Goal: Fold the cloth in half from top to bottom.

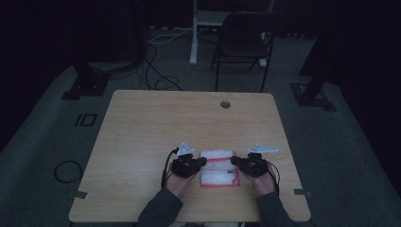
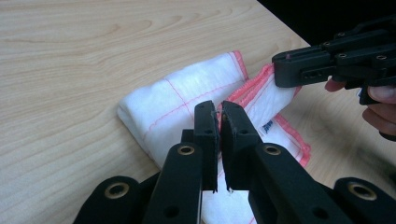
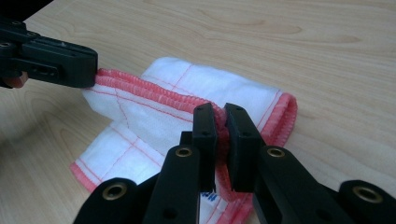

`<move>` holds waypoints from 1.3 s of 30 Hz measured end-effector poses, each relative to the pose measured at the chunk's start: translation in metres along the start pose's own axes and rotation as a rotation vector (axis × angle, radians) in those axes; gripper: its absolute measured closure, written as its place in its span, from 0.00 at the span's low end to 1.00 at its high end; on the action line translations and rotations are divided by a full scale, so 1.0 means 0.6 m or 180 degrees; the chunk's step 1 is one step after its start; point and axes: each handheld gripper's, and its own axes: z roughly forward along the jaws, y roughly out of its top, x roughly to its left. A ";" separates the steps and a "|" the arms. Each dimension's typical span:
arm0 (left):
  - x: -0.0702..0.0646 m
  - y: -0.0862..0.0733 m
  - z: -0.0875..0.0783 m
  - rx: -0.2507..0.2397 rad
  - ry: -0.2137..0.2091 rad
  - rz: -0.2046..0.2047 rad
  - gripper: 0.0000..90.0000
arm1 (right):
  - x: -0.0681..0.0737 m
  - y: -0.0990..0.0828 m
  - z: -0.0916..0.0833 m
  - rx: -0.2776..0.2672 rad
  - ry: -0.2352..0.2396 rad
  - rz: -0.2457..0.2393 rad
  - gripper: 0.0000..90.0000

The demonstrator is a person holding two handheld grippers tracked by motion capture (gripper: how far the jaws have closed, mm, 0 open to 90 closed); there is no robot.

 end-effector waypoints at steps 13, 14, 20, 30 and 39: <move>-0.003 -0.025 0.001 0.0067 -0.0063 -0.0024 0.94 | 0.002 -0.022 -0.009 -0.0029 0.0100 0.0014 0.92; -0.004 -0.028 0.001 0.0069 -0.0068 -0.0021 0.94 | 0.002 -0.024 -0.010 -0.0035 0.0111 0.0020 0.92; -0.008 -0.035 -0.001 0.0093 -0.0102 -0.0015 0.93 | 0.004 -0.035 -0.015 -0.0038 0.0145 0.0031 0.89; -0.018 -0.048 -0.008 0.0134 -0.0153 0.0021 0.90 | -0.003 -0.038 -0.037 -0.0196 0.0132 0.0075 0.82; -0.017 -0.062 -0.017 0.0154 -0.0181 0.0029 0.86 | -0.016 -0.038 -0.051 -0.0332 0.0070 0.0155 0.81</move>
